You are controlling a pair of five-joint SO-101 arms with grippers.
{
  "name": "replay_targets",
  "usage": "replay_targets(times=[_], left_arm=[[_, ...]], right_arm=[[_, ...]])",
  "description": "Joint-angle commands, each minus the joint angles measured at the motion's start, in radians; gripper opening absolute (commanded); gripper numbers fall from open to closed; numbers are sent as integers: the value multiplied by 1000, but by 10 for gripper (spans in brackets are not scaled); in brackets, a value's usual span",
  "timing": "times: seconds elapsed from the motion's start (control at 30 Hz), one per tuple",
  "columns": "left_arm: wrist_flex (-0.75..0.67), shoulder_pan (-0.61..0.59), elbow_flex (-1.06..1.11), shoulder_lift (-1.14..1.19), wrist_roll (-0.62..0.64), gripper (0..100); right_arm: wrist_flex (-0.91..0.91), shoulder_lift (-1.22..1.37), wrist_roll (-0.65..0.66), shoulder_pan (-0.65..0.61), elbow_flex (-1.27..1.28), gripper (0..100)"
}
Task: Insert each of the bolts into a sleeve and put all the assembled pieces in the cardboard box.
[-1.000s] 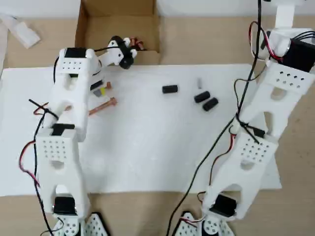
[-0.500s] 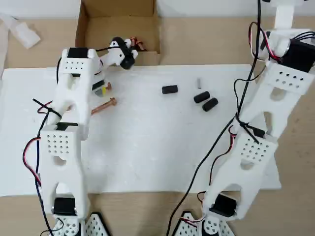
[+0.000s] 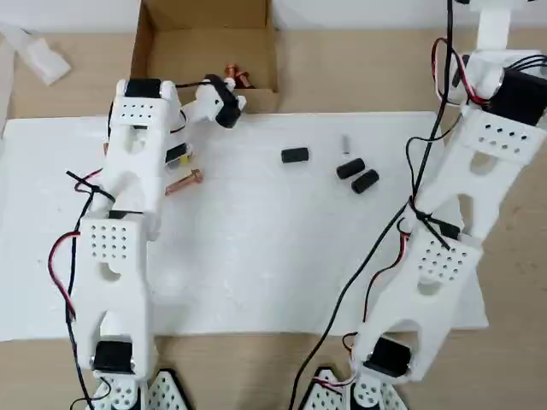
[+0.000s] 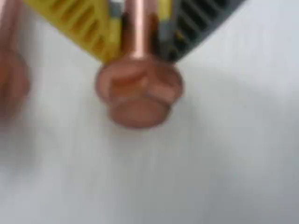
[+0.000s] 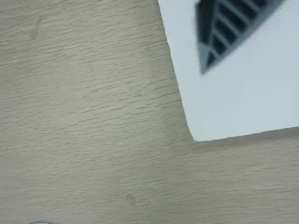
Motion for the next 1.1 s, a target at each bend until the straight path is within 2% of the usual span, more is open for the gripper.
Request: replay_targets(times=[0.0,0.1,0.2,0.3,0.4,0.53,0.63,0.77,0.93,1.07], left_arm=[[87,-3,-310,-27,104,14],[89,-14,-525,-27,279,12],[89,-38,-706,-31,500,9],[91,-66,-674,-134,697,9],[91,-150,-667,-234,910,9],[92,-226,-667,-328,1042,5],[94,-255,-635,-409,1054,2],[94,-253,-420,-575,1062,2],[92,-255,78,-871,1131,2],[86,-238,448,-1112,1140,7]], right_arm=[[21,-79,3,-31,-41,368],[25,-81,3,-58,4,368],[26,-142,3,-107,213,368],[23,-318,6,-183,555,368],[20,-504,43,-294,906,368],[12,-674,209,-458,1216,368],[12,-757,285,-518,1302,368],[12,-779,425,-527,1313,368],[-5,-777,546,-530,1313,368],[-28,-762,644,-530,1320,368]])
